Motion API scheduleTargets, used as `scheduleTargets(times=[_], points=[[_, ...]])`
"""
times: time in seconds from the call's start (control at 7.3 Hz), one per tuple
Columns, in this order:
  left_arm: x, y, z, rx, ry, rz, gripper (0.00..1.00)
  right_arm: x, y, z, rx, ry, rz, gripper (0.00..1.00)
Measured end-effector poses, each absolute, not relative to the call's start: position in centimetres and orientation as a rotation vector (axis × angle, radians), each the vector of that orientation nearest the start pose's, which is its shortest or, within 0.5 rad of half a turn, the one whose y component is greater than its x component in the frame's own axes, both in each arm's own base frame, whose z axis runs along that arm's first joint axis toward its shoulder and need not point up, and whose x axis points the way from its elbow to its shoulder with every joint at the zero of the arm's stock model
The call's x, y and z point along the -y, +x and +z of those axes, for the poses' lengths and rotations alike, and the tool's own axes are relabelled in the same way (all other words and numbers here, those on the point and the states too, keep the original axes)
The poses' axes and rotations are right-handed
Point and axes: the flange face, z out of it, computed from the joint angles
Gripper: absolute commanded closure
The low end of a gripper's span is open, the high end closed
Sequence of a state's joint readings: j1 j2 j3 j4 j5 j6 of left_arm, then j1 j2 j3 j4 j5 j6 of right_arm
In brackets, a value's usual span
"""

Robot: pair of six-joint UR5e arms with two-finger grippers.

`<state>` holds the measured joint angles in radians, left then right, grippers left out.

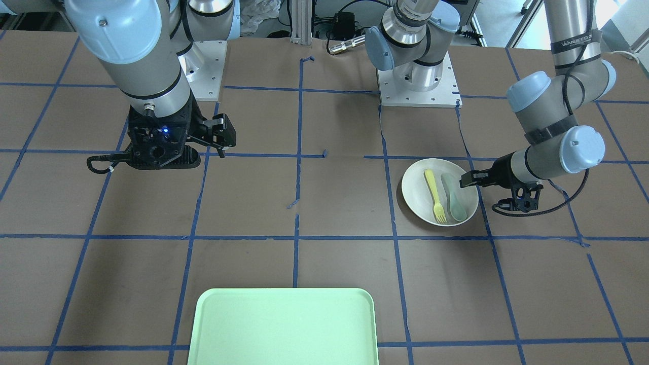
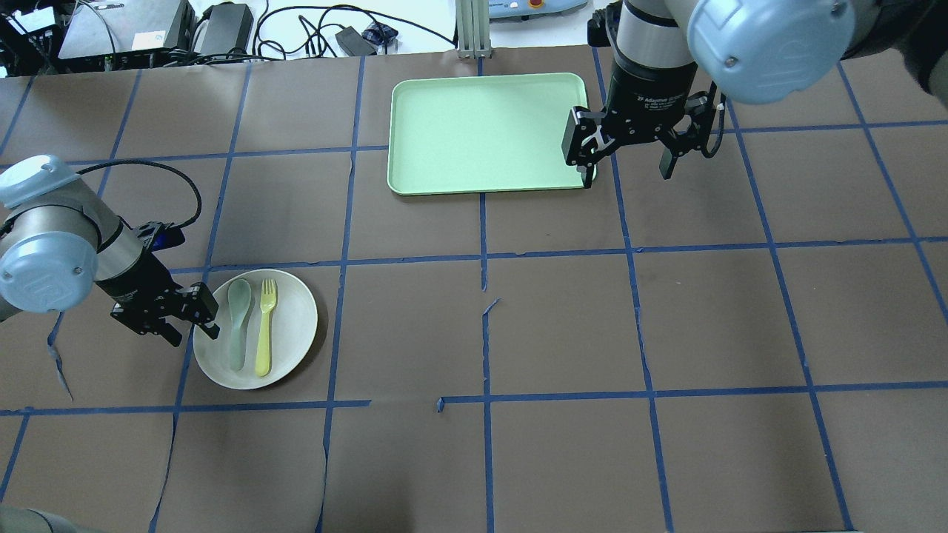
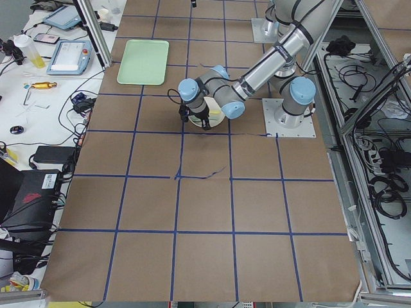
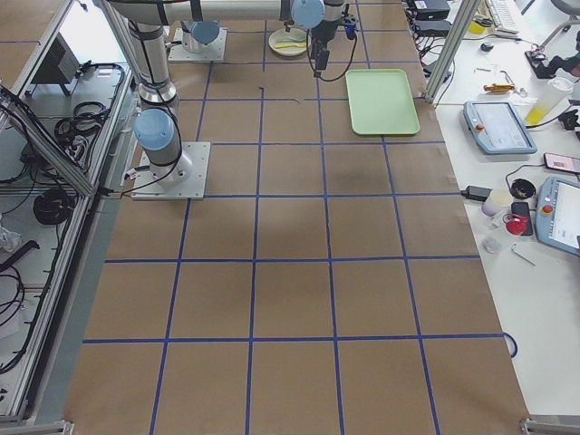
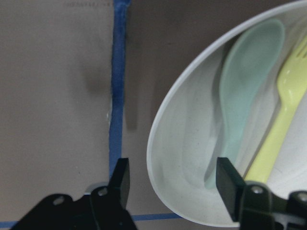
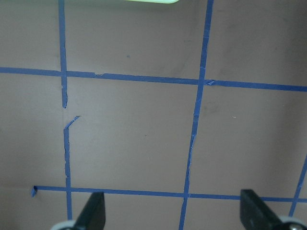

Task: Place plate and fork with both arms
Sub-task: 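Lower the left gripper to the rim of the white plate, then close the left gripper on the plate rim and lift it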

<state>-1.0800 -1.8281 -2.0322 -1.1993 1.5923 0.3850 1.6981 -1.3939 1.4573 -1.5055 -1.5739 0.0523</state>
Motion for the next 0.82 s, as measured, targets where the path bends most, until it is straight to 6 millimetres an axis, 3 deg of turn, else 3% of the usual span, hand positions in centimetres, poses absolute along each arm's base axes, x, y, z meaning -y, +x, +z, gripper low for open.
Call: scheduleTargets(times=[0.27, 0.41, 0.55, 0.82], points=[[47.1, 10.6, 18.1, -3.199, -0.158, 0.539, 0.42, 53.1, 20.2, 44.4, -3.148, -0.117, 0.204, 0.0], [47.2, 10.6, 17.8, -3.2, -0.16, 0.543, 0.67, 53.1, 20.2, 44.3, -3.147, -0.116, 0.206, 0.0], [47.2, 10.6, 17.5, -3.202, -0.161, 0.549, 1.0, 53.1, 20.2, 44.3, -3.147, -0.116, 0.208, 0.0], [47.2, 10.5, 16.9, -3.208, -0.146, 0.564, 1.0, 53.2, 20.2, 44.3, -3.147, -0.118, 0.207, 0.0]])
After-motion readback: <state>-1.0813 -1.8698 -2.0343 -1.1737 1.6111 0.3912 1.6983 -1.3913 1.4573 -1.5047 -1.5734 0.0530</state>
